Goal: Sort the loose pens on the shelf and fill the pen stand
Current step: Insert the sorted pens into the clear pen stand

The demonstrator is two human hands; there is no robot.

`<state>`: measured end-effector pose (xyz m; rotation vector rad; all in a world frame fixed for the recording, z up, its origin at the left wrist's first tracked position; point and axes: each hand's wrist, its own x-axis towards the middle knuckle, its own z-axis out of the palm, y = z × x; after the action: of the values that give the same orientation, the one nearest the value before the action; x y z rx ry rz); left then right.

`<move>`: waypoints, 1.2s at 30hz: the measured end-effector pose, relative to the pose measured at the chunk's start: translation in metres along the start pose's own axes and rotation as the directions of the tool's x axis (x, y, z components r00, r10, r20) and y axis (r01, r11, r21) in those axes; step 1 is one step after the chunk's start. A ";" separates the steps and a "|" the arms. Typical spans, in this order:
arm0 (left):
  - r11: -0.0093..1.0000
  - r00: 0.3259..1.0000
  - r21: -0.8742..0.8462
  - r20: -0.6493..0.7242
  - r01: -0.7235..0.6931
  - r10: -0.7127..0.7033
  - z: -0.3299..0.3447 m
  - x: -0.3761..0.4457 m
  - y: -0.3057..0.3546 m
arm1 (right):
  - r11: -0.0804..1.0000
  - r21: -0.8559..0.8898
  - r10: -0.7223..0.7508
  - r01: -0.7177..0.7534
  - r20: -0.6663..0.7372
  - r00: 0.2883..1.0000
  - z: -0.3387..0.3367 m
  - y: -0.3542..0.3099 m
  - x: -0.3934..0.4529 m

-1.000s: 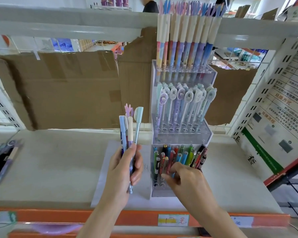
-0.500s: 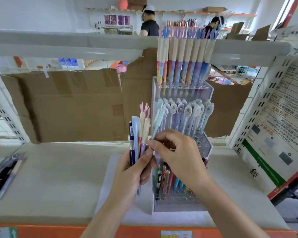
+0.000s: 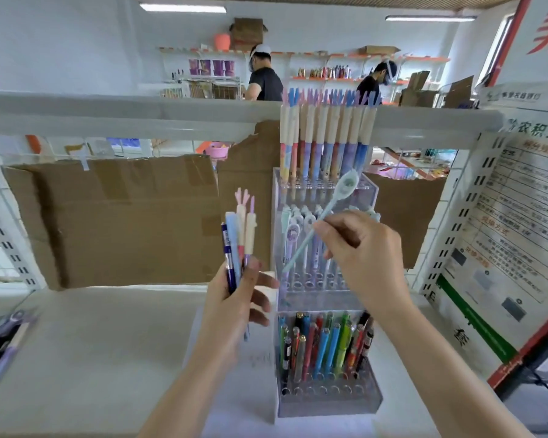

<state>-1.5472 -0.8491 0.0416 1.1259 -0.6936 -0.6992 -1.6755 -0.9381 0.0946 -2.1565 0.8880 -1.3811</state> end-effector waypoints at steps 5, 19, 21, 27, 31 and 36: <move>0.999 0.999 -0.004 -0.004 0.048 -0.048 -0.009 -0.004 -0.003 | 0.976 -0.178 -0.130 0.124 -0.018 0.991 0.011 0.020 -0.002; 0.992 0.997 -0.107 0.052 0.063 -0.058 -0.014 -0.015 0.002 | 0.928 -0.371 0.153 -0.024 0.324 0.933 0.033 0.029 -0.012; 0.992 0.997 -0.114 0.071 0.048 -0.040 -0.014 -0.017 0.002 | 0.932 -0.361 0.152 -0.031 0.313 0.937 0.027 0.025 -0.017; 0.993 0.994 -0.120 0.110 0.016 -0.003 -0.006 -0.019 0.000 | 0.985 0.043 0.144 -0.164 0.300 0.943 0.021 -0.006 -0.038; 0.995 0.989 -0.095 0.151 0.021 -0.007 0.000 -0.022 -0.002 | 0.960 0.181 0.137 -0.213 0.359 0.923 0.021 -0.015 -0.039; 0.995 0.980 -0.098 0.198 0.027 -0.007 0.005 -0.020 0.003 | 0.943 0.233 0.144 -0.236 0.352 0.925 0.017 -0.020 -0.030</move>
<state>-1.5624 -0.8352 0.0434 0.9796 -0.8092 -0.8592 -1.6632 -0.9021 0.0810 -1.9530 0.7101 -0.9446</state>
